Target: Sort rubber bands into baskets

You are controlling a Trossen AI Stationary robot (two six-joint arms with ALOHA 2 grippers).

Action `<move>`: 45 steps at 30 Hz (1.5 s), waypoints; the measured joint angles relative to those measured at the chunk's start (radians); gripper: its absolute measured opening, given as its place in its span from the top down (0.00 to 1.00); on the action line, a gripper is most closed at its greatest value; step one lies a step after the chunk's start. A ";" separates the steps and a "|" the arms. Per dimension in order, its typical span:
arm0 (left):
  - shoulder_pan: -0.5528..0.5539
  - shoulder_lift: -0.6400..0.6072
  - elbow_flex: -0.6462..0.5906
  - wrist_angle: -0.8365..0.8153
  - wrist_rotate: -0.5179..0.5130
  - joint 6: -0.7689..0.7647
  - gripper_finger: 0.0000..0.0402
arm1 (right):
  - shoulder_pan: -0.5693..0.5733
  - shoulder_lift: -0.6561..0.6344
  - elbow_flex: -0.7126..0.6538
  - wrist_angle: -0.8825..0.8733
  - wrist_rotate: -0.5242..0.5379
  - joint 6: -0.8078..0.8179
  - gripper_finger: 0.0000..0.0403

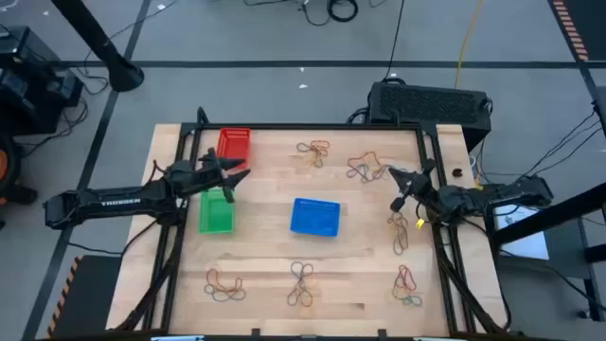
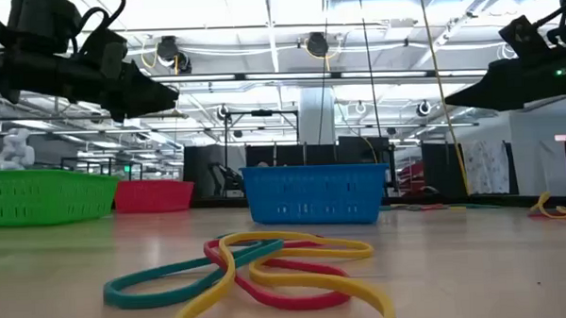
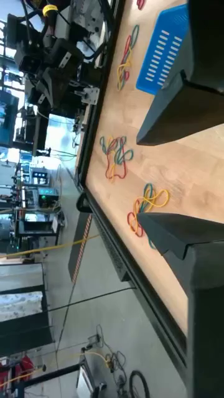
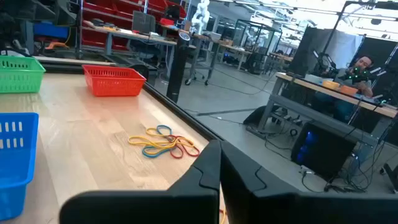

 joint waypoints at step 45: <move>0.000 0.000 0.000 0.000 0.000 0.000 0.52 | 0.000 0.000 0.000 0.000 0.000 0.000 1.00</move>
